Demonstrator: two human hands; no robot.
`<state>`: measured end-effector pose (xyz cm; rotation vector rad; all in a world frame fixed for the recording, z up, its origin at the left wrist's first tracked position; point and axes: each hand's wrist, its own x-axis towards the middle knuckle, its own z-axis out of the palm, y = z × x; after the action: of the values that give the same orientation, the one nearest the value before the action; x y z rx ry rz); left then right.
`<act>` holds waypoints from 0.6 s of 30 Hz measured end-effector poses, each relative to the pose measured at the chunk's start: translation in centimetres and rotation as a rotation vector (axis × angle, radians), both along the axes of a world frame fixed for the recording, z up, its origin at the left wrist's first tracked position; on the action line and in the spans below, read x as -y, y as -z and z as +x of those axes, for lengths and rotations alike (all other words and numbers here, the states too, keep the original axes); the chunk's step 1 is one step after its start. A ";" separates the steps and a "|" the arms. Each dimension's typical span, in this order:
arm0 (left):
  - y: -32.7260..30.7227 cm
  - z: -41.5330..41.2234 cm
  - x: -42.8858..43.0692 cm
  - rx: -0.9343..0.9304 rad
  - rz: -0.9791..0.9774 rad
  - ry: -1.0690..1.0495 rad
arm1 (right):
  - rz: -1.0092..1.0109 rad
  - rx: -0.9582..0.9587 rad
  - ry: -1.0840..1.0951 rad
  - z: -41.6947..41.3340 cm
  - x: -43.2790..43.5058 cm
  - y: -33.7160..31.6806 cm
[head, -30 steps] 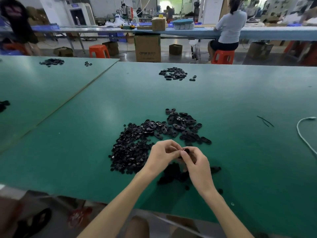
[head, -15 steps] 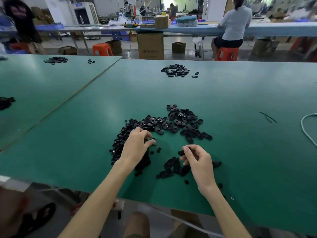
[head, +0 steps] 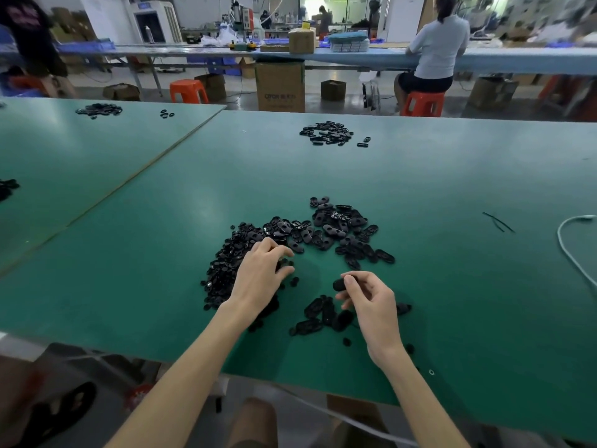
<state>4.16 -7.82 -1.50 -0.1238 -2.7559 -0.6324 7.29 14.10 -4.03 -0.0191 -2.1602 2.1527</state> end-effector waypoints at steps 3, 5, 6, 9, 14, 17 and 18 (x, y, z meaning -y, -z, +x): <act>0.1 -0.3 -0.2 -0.003 -0.017 0.012 | -0.007 0.004 -0.004 0.0 -0.1 0.1; 0.1 -0.6 -0.3 -0.007 -0.005 0.002 | -0.017 0.009 -0.004 0.0 0.0 0.1; 0.1 -0.7 -0.3 -0.011 -0.003 -0.007 | -0.021 0.010 -0.003 0.1 0.0 0.1; 0.5 -1.1 -0.5 -0.002 -0.030 -0.013 | -0.016 0.009 0.004 0.0 0.1 0.1; 1.0 -0.9 -1.2 -0.017 0.034 -0.037 | -0.008 0.011 0.015 -0.1 0.1 0.1; 0.2 -0.4 -2.4 0.034 0.468 -0.038 | -0.032 0.010 0.032 -0.1 0.1 0.1; -0.1 -0.2 -3.0 0.074 0.646 -0.001 | -0.045 0.008 0.039 -0.1 0.2 0.0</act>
<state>3.98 -4.86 -1.42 0.0491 -2.4673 -1.5020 7.16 13.92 -4.07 -0.0723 -2.0979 2.1829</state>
